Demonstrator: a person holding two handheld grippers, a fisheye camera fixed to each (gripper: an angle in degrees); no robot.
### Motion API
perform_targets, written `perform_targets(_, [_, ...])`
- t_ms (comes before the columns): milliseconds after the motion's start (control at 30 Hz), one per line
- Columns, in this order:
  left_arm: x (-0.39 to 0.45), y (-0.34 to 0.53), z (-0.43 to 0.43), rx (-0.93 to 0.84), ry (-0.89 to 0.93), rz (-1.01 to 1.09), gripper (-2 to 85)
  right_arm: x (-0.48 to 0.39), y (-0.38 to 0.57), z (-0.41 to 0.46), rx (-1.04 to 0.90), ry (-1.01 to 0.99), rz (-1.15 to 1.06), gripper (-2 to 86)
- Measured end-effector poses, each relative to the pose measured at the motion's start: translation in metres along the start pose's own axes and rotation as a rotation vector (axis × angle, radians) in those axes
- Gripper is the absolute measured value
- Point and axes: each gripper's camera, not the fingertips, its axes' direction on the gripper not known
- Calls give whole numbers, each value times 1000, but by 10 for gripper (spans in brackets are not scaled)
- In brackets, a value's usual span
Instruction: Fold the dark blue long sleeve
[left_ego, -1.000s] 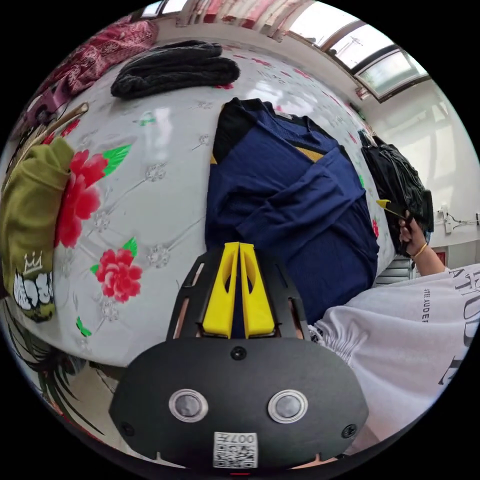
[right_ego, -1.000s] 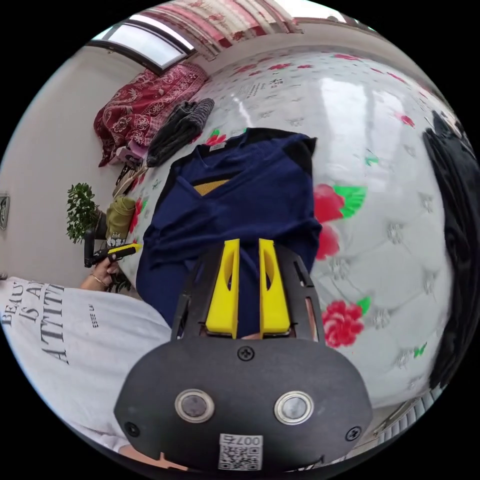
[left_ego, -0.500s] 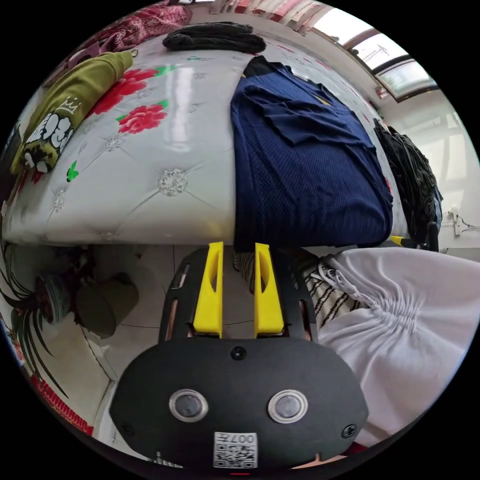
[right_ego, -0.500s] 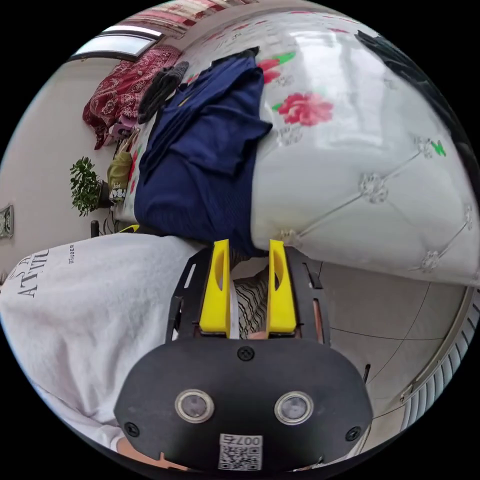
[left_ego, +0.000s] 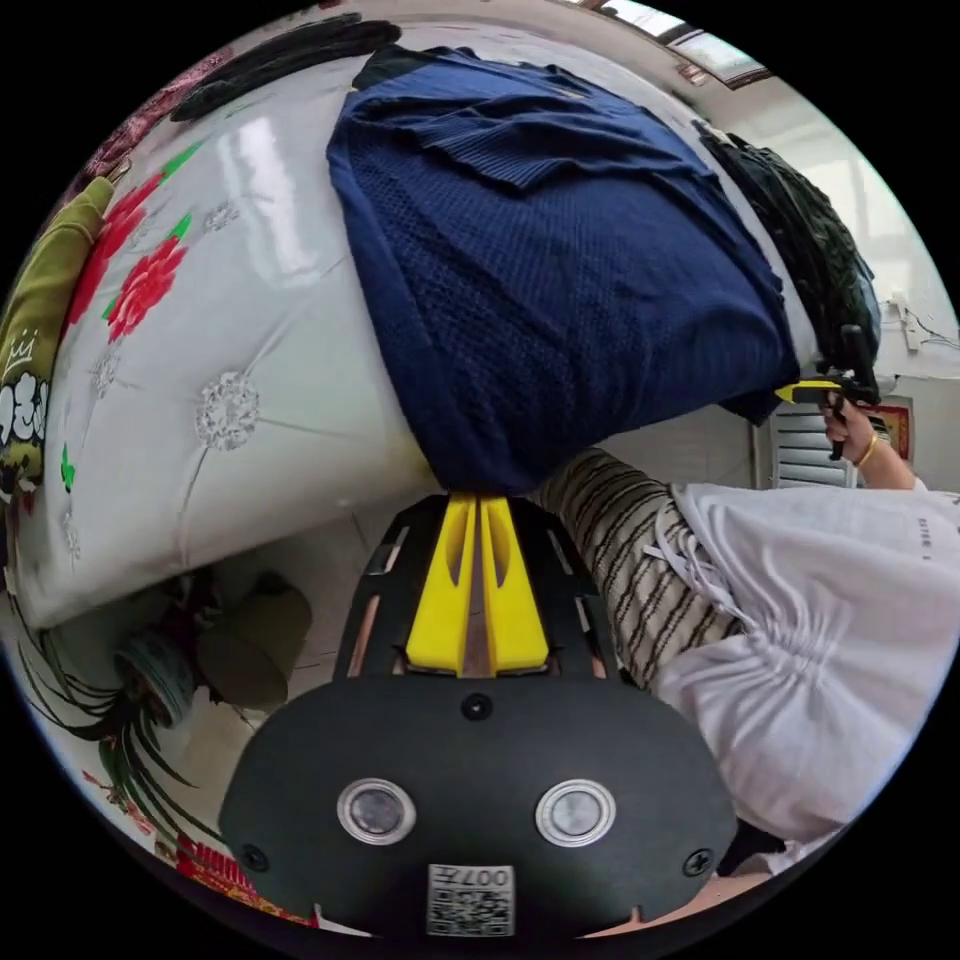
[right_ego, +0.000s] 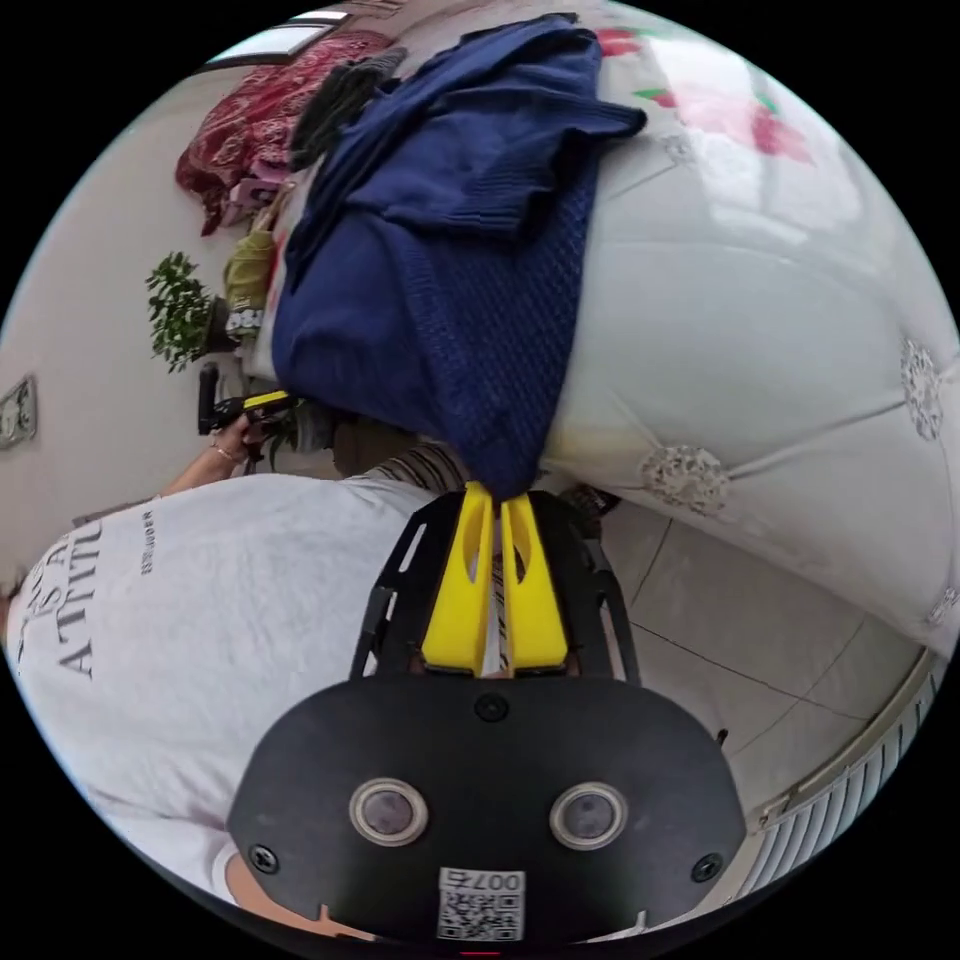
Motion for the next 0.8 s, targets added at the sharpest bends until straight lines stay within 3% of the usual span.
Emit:
perform_targets(167, [-20, 13, -97, 184, 279, 79, -9, -22, 36, -98, 149, -207, -89, -2])
perform_targets(267, [-54, -5, -145, 348, 340, 13, -8, -24, 33, -164, 278, -317, -98, -3])
perform_targets(367, [-80, -21, -155, 394, 323, -87, -2, -18, 4, -202, 345, -398, -66, -3])
perform_targets(600, [-69, 70, -66, 307, 200, -263, 114, -48, -13, -191, 304, -385, -74, -3])
perform_targets(800, [-51, 52, 4, 135, 81, -158, 155, -49, 9, -180, 340, -401, -11, -3])
